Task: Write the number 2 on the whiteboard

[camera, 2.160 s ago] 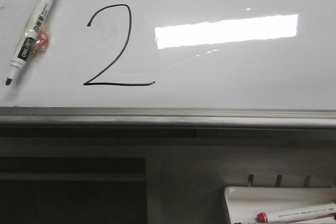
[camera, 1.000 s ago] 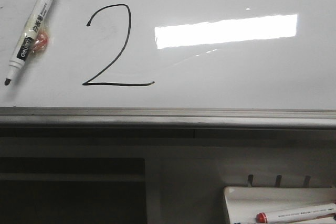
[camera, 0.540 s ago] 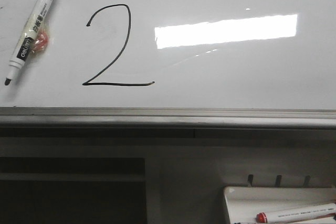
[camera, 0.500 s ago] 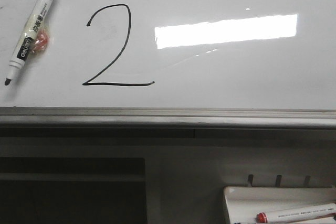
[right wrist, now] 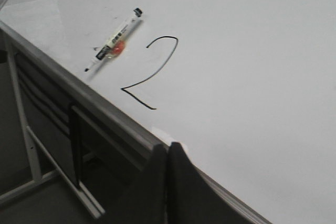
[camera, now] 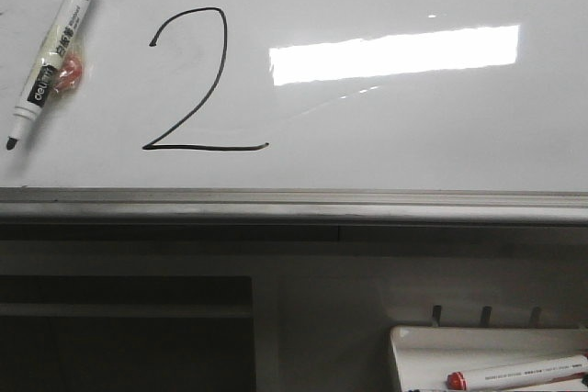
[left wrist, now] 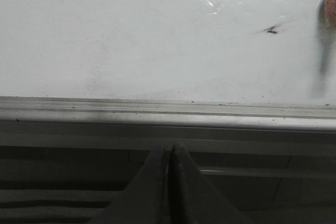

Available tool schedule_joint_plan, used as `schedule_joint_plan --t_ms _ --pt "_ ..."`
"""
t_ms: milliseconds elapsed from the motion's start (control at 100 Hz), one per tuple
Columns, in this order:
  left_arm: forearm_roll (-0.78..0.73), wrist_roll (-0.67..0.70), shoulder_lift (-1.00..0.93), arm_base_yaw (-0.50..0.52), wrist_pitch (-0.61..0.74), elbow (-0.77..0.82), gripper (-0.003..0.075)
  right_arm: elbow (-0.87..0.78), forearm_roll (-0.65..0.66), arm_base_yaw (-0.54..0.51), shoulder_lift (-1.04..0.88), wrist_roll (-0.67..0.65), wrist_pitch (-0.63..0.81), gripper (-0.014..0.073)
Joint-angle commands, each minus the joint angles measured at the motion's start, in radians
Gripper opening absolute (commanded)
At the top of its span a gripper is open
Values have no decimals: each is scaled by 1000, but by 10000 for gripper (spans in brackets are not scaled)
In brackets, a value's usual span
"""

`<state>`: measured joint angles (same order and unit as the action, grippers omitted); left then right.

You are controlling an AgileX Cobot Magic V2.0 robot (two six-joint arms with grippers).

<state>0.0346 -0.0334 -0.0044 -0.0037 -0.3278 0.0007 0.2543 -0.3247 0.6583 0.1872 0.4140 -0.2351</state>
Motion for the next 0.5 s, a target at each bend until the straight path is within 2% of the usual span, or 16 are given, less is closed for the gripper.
schedule_joint_plan --t_ms 0,40,100,230,490 --pt "10 6 -26 4 61 12 -20 28 217 -31 7 -234 97 -71" --pt "10 6 -26 4 61 12 -20 28 290 -46 7 -303 100 -71" --pt "10 6 -26 4 61 12 -20 28 338 -83 7 -325 119 -71" --pt "10 6 -26 4 61 12 -20 28 341 -202 7 -325 169 -71" --pt "10 6 -26 4 61 12 -20 10 341 -553 7 -325 182 -71"
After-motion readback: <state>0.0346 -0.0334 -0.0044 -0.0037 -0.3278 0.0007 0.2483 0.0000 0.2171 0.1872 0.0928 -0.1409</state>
